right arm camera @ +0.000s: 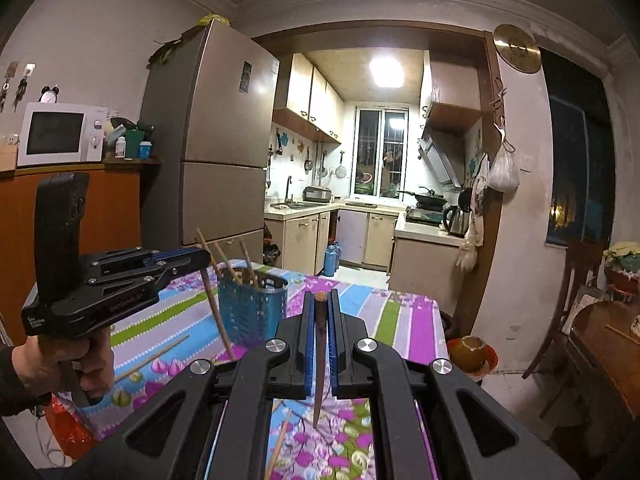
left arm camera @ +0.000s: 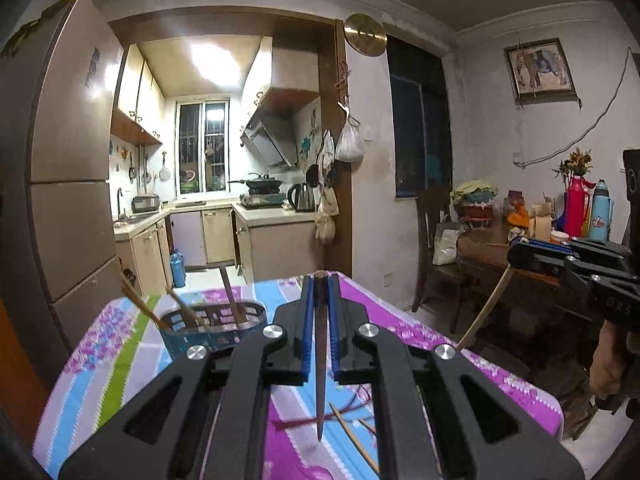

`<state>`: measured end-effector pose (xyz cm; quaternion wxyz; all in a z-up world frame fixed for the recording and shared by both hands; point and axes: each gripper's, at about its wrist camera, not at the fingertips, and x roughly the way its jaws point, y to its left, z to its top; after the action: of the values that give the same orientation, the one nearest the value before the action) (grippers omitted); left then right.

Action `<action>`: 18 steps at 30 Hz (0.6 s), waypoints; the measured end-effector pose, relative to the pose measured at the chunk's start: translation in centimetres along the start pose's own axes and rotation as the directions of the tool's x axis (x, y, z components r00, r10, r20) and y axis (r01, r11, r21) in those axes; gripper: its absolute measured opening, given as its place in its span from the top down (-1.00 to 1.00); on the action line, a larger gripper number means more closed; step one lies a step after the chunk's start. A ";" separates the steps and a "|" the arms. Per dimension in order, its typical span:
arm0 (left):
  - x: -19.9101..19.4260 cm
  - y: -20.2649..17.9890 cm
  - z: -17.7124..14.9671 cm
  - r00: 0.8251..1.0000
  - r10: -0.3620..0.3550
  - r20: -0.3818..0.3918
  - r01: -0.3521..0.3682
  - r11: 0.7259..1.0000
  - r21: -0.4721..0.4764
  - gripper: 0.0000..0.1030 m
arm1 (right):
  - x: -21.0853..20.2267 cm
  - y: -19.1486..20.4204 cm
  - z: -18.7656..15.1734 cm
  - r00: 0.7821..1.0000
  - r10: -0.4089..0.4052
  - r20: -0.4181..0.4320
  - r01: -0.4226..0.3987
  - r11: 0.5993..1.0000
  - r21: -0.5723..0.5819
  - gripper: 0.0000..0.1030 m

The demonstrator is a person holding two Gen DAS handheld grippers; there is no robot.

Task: Organize utensils
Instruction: 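Lift both chopsticks upright and carry them over the blue holder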

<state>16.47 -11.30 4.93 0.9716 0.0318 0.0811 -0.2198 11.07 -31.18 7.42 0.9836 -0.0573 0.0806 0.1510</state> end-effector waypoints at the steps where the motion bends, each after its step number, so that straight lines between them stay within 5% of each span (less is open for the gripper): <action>1: -0.1 0.4 1.0 1.000 0.002 0.009 -0.002 1.000 -0.002 0.89 | 0.3 0.0 1.0 1.000 0.005 0.005 -0.005 1.000 -0.004 0.86; 14: -0.1 5.8 14.3 0.980 0.079 0.183 -0.075 0.997 -0.028 0.89 | 6.1 0.8 13.9 0.996 0.081 0.043 -0.081 0.997 -0.012 0.86; 18: 1.8 8.1 16.2 0.976 0.115 0.185 -0.107 0.993 -0.053 0.89 | 8.9 1.4 16.2 0.995 0.091 0.050 -0.091 0.996 -0.015 0.86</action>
<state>23.90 -6.36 20.80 0.9861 -0.0056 -0.0081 -0.1656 21.30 -25.03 21.64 0.9770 -0.0557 0.0570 0.1975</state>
